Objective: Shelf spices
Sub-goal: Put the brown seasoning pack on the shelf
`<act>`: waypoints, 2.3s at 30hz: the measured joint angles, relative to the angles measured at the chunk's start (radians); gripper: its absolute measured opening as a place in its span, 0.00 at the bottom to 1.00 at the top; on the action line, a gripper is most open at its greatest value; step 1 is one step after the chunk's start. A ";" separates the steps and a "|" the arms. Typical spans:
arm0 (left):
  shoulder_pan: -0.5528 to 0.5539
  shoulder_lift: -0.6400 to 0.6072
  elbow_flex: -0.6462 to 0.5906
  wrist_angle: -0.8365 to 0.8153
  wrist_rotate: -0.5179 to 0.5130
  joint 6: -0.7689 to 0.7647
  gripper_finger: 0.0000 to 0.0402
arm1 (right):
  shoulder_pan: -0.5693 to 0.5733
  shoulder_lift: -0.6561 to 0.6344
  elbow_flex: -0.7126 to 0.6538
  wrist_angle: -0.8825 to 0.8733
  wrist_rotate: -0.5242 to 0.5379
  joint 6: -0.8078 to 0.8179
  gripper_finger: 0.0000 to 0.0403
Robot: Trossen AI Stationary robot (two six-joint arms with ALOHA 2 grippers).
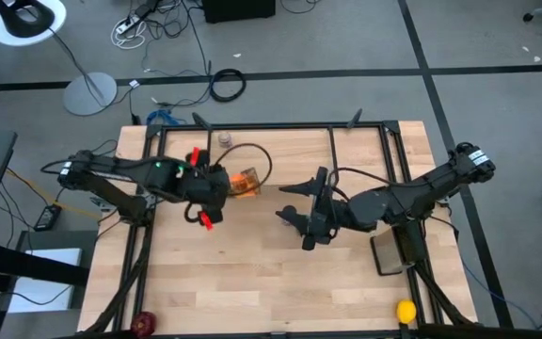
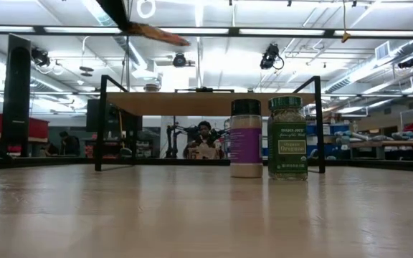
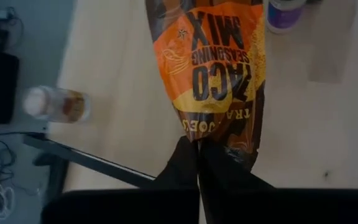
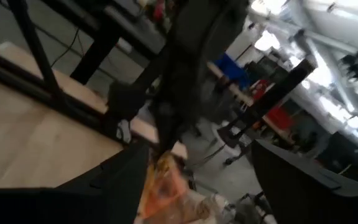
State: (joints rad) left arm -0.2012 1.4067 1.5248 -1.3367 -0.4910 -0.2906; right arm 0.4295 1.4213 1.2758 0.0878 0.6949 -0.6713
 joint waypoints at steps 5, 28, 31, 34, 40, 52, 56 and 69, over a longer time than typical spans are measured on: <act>0.043 0.000 0.064 -0.027 -0.014 0.059 0.00 | -0.070 0.000 0.000 -0.092 -0.144 0.091 0.50; 0.178 -0.001 0.100 -0.024 0.061 0.211 0.00 | -0.397 0.145 -0.007 -0.035 -0.466 0.229 0.00; 0.185 -0.001 0.100 -0.028 0.063 0.224 0.00 | -0.432 0.169 -0.007 -0.018 -0.484 0.230 0.00; 0.193 -0.001 0.100 -0.029 0.063 0.239 0.00 | -0.463 0.193 -0.007 -0.003 -0.509 0.243 0.00; 0.222 -0.001 0.100 -0.014 0.062 0.281 0.00 | -0.516 0.253 -0.007 0.028 -0.516 0.260 0.00; 0.271 -0.001 0.100 0.088 0.055 0.342 0.00 | -0.565 0.306 -0.006 0.081 -0.515 0.294 0.00; 0.279 -0.001 0.100 0.131 0.054 0.368 0.00 | -0.571 0.307 -0.006 0.088 -0.513 0.303 0.00; 0.343 -0.001 0.061 0.252 0.038 0.369 0.00 | -0.573 0.307 -0.006 0.102 -0.480 0.308 0.00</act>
State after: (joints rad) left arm 0.1423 1.4055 1.5863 -1.0849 -0.4534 0.0788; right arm -0.1438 1.7279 1.2694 0.1896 0.2146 -0.3630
